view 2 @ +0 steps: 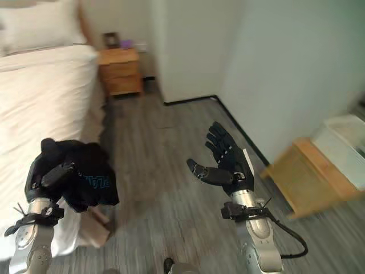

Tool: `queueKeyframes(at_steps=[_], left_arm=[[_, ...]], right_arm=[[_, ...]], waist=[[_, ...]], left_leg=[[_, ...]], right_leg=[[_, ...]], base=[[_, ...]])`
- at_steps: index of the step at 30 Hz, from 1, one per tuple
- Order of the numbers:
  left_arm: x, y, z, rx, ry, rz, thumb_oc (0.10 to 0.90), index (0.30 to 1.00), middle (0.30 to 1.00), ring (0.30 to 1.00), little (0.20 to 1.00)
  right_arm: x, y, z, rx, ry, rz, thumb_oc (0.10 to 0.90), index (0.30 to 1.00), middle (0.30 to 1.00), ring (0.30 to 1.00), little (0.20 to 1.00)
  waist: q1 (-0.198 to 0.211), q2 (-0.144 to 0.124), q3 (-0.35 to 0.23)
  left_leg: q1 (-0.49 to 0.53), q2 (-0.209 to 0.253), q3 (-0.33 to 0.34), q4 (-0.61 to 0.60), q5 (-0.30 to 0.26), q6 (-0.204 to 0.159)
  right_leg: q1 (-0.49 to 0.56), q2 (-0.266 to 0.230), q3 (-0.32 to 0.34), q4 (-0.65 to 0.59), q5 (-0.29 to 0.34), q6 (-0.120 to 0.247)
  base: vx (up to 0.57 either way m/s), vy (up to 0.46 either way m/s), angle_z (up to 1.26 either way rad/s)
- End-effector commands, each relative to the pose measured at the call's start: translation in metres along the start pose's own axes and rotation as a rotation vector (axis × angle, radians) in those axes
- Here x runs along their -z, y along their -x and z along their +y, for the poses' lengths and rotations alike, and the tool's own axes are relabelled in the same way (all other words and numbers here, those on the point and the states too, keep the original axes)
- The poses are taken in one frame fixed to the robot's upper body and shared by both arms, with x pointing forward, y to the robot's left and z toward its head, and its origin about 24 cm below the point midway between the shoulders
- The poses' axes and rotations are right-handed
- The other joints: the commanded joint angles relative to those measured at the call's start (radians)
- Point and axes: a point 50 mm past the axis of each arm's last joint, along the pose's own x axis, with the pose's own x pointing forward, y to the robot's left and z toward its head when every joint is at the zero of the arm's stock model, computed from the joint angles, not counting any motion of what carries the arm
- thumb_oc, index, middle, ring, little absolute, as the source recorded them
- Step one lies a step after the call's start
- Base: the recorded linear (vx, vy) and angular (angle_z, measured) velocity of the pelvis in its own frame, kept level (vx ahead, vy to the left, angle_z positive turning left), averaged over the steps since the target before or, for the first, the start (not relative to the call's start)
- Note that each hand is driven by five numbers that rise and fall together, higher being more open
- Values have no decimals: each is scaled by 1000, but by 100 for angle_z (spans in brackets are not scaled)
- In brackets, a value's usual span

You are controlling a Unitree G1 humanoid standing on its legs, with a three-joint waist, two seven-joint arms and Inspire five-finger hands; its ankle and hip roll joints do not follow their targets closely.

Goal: Pick up bed clothes into laundry basket.

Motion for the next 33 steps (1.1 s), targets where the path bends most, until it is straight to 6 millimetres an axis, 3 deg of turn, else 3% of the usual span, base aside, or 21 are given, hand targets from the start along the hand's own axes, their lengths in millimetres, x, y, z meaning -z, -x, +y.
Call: queueKeyframes(at_steps=[1, 2, 3, 5, 6, 7, 8, 10, 11, 13, 15, 16, 17, 18, 19, 20, 21, 26, 30, 33], left_arm=[[-52, -29, -39, 219, 46, -289, 400, 300, 300, 300, 300], [-52, -29, -39, 220, 47, -290, 400, 300, 300, 300, 300], [-47, -35, -55, 283, 87, -266, 400, 300, 300, 300, 300], [-46, -38, -61, 314, 101, -263, 400, 300, 300, 300, 300], [-45, -44, -86, 433, 120, -248, 400, 300, 300, 300, 300], [-45, -46, -98, 486, 129, -248, 400, 300, 300, 300, 300], [-46, -46, -99, 487, 129, -249, 400, 300, 300, 300, 300], [-43, -46, -109, 537, 113, -231, 400, 300, 300, 300, 300], [-43, -46, -109, 537, 113, -231, 400, 300, 300, 300, 300], [-41, -45, -112, 548, 74, -214, 400, 300, 300, 300, 300], [-41, -42, -107, 532, 82, -216, 400, 300, 300, 300, 300], [-42, -42, -107, 532, 82, -216, 400, 300, 300, 300, 300], [-41, -39, -103, 519, 83, -211, 400, 300, 300, 300, 300], [-41, -39, -103, 519, 83, -210, 400, 300, 300, 300, 300], [-36, -36, -99, 514, 96, -181, 400, 300, 300, 300, 300], [-28, -33, -95, 497, 126, -143, 400, 300, 300, 300, 300], [-27, -32, -93, 488, 127, -142, 400, 300, 300, 300, 300], [-17, -23, -80, 428, 163, -93, 400, 300, 300, 300, 300], [-20, -23, -79, 430, 135, -104, 400, 300, 300, 300, 300], [-25, -27, -82, 440, 122, -121, 400, 300, 300, 300, 300]], right_arm=[[-50, -16, 23, -163, 34, -274, 800, 900, 900, 900, 900], [-51, -16, 22, -162, 34, -275, 800, 900, 900, 900, 900], [-48, -17, 26, -188, 36, -254, 800, 900, 900, 900, 900], [-48, -16, 25, -194, 51, -246, 800, 900, 900, 900, 900], [-47, -12, 25, -198, 79, -229, 800, 900, 900, 900, 900], [-44, -13, 23, -180, 77, -223, 800, 900, 900, 900, 900], [-44, -13, 23, -180, 77, -225, 800, 900, 900, 900, 900], [-42, -13, 27, -160, 62, -238, 800, 900, 900, 900, 900], [-42, -13, 27, -160, 62, -238, 800, 900, 900, 900, 900], [-34, -16, 37, -169, -10, -222, 800, 900, 900, 900, 900], [-31, -15, 38, -190, -8, -200, 800, 900, 900, 900, 900], [-31, -15, 38, -191, -8, -200, 800, 900, 900, 900, 900], [-32, -15, 37, -198, 42, -199, 800, 900, 900, 900, 900], [-32, -15, 37, -198, 42, -199, 800, 900, 900, 900, 900], [-30, -16, 35, -182, 51, -189, 800, 900, 900, 900, 900], [-29, -16, 36, -180, 36, -185, 800, 900, 900, 900, 900], [-28, -16, 36, -186, 35, -183, 800, 900, 900, 900, 900], [-34, -14, 35, -201, 44, -196, 800, 900, 900, 900, 900], [-29, -12, 30, -176, 37, -166, 800, 900, 900, 900, 900], [-32, -15, 35, -200, 67, -179, 800, 900, 900, 900, 900]], waist=[[4, 32, -15], [8, 32, -17], [-5, 48, -22], [-12, 56, -24], [-55, 73, -28], [-70, 73, -27], [-61, 72, -30], [-70, 73, -22], [-68, 73, -23], [-35, 90, 10], [-25, 92, 16], [-25, 92, 13], [0, 91, 7], [0, 91, 5], [10, 80, -7], [16, 54, -31], [24, 49, -40], [39, 35, -61], [33, 35, -51], [32, 50, -17]], left_leg=[[19, 49, -57, -75, 83, -16], [21, 51, -54, -85, 92, -18], [45, 15, -149, -147, 52, -32], [50, 12, -142, -164, 46, -39], [89, 6, -51, -245, -5, -15], [104, -6, -30, -279, -24, 4], [102, -5, -22, -287, -16, 3], [102, -36, 56, -314, -32, 42], [101, -35, 58, -315, -31, 42], [106, -25, 147, -310, -45, 54], [99, -17, 182, -305, -40, 66], [95, -17, 183, -306, -37, 66], [81, -13, 212, -295, -36, 74], [80, -13, 212, -295, -36, 74], [86, -20, 235, -302, -39, 76], [88, -44, 249, -312, -49, 65], [80, -44, 263, -310, -50, 63], [95, -36, 282, -340, -43, 58], [112, -36, 275, -337, -61, 71], [117, -37, 266, -332, -78, 98]], right_leg=[[81, -90, 29, 23, -137, 126], [76, -89, 33, 23, -132, 125], [69, -79, 128, 38, -139, 146], [55, -77, 163, 40, -134, 157], [21, -104, 234, 37, -119, 186], [-1, -113, 263, 37, -109, 204], [-8, -112, 272, 35, -103, 206], [-73, -130, 299, 45, -73, 257], [-75, -130, 301, 45, -72, 257], [-149, -159, -40, 176, -100, 214], [-139, -178, -210, 283, -134, 176], [-143, -177, -210, 281, -130, 176], [-140, -205, -322, 363, -151, 164], [-141, -205, -322, 364, -151, 164], [-131, -227, -363, 365, -143, 168], [-62, -226, -366, 155, -151, 168], [-14, -230, -365, 78, -148, 169], [33, -218, -347, 2, -138, 162], [15, -218, -337, 60, -147, 170], [-133, -220, -310, 351, -100, 217]], base=[[198, 161, -293], [238, 305, -138], [129, 254, -154], [67, 359, -208], [-34, 539, -204], [-34, 539, -164], [-67, 415, -96], [-86, 351, -152], [-112, 248, -106], [-174, 264, -96], [-171, 136, -82], [-172, 105, -69], [-102, 60, -66], [-129, 97, -64], [-53, -19, -49], [-72, -34, -19], [-35, -67, -4], [24, -39, -16], [34, 19, -4], [-53, 70, -6]])
